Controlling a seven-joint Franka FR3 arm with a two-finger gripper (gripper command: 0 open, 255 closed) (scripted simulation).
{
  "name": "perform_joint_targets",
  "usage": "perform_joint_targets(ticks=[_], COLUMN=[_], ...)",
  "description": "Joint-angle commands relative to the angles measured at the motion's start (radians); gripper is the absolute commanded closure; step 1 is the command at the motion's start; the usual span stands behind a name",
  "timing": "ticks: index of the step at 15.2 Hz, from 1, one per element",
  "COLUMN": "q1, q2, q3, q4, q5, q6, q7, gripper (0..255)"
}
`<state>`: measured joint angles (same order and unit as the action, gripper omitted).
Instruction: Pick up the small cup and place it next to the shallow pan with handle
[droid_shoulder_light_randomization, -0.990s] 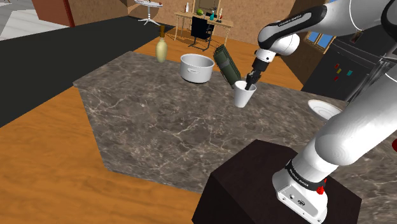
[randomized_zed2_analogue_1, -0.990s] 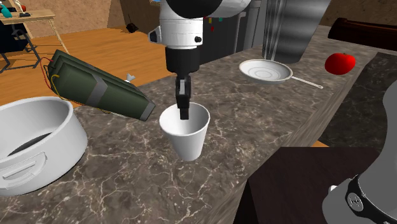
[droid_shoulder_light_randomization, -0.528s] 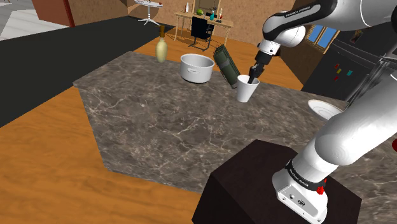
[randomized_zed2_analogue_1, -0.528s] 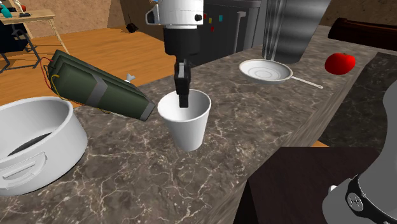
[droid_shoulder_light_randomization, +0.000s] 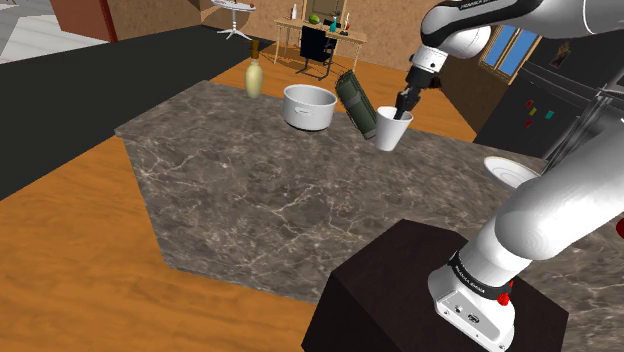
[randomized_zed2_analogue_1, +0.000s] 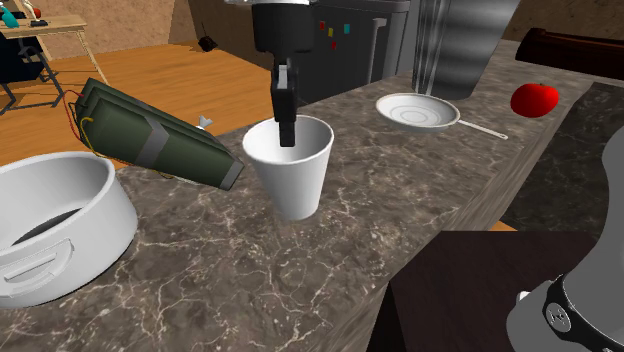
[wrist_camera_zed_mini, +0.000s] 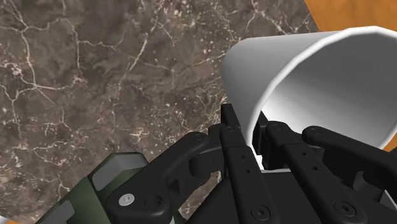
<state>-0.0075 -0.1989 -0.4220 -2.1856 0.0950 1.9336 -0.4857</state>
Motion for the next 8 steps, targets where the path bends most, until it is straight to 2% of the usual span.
perform_joint_targets(ticks=[1,8], q1=[0.0,0.0], q2=[-0.007,-0.025], q3=[0.001,0.007], q4=[0.02,0.097], q5=[-0.003,-0.012], q6=[-0.027,-0.119], q7=[0.005,0.024], gripper=[255,255])
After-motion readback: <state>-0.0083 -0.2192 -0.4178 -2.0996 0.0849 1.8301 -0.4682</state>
